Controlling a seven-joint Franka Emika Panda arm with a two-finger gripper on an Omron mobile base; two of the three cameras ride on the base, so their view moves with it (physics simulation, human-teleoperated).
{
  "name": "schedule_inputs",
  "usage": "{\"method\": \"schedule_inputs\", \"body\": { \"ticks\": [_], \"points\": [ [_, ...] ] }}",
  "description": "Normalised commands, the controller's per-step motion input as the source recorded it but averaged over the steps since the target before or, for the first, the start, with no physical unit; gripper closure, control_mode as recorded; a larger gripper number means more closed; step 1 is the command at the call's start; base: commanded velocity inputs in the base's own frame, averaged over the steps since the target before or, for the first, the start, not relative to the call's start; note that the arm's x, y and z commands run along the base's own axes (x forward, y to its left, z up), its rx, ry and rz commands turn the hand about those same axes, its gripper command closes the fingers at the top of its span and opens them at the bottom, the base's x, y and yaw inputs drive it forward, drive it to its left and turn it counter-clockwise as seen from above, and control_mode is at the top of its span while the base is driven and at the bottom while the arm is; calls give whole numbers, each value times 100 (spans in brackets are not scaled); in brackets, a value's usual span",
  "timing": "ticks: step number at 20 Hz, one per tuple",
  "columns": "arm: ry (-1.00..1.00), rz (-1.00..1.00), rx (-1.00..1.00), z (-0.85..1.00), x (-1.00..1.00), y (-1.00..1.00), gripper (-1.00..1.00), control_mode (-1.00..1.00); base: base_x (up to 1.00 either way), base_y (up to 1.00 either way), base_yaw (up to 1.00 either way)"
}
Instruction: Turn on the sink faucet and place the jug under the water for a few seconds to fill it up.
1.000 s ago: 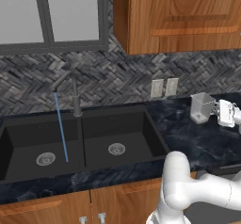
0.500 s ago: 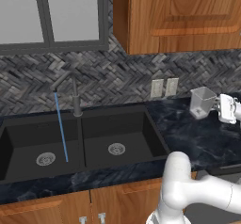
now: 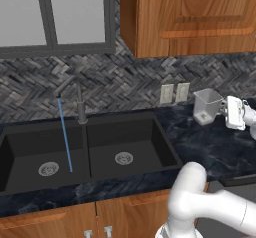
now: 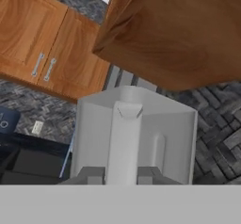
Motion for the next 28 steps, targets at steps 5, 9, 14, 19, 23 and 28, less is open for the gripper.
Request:
{"method": "schedule_inputs", "body": {
  "ticks": [5, 9, 14, 19, 23, 28],
  "points": [
    [0, -1, 0, 26, -32, 93, 100, -100, 0, 0, 0],
    [1, 0, 0, 19, -23, 96, 100, -100, 0, 0, 0],
    [5, 0, 0, 3, -8, 100, 100, -100, 0, 0, 0],
    [9, 0, 0, 0, -1, 100, 100, -100, 0, 0, 0],
    [11, 0, 0, 0, -4, 100, 100, -100, 0, 0, 0],
    [10, 0, 0, 0, -6, 99, 100, -100, 0, 0, 0]
  ]
}}
